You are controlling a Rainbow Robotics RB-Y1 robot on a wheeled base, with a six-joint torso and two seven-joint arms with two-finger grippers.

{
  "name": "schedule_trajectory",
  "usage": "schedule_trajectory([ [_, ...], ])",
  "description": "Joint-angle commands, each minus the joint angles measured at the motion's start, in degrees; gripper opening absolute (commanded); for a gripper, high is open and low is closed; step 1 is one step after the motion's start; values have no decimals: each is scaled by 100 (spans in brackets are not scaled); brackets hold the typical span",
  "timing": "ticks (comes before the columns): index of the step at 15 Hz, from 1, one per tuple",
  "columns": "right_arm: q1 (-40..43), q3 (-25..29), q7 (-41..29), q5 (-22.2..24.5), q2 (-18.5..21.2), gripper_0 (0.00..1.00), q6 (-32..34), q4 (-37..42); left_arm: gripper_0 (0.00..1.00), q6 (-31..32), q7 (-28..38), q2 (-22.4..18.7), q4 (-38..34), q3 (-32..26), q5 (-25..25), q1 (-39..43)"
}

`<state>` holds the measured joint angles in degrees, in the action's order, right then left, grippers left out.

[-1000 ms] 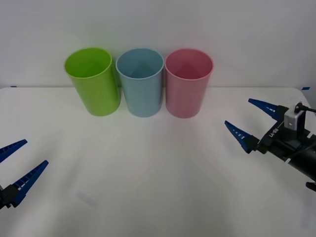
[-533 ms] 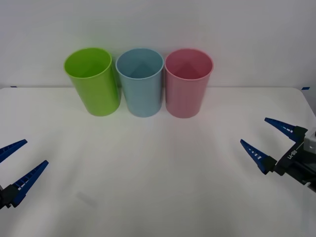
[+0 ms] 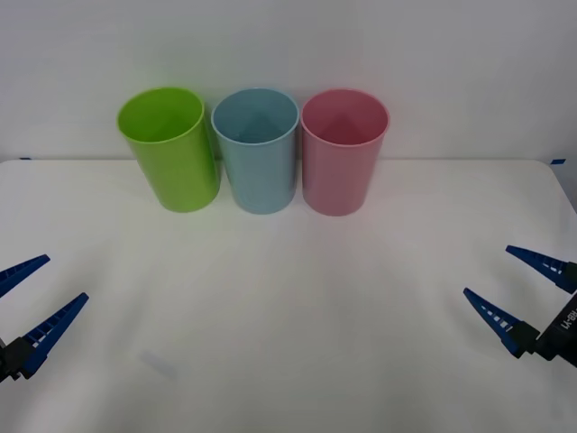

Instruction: Grasp the object on the table and drop it into the matching bin: aluminum can to the light blue bin, PET bottle to the pink bin.

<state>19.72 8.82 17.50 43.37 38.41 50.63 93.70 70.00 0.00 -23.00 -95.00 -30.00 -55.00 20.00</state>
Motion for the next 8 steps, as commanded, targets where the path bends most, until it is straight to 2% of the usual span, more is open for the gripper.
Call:
schedule_trajectory([
  [1,260,208,-1,-74,0,100,263,-1,100,0,0,0,0,0,0,0],
  [8,515,340,43,-162,-18,100,378,-1,100,0,0,0,0,0,0,0],
])
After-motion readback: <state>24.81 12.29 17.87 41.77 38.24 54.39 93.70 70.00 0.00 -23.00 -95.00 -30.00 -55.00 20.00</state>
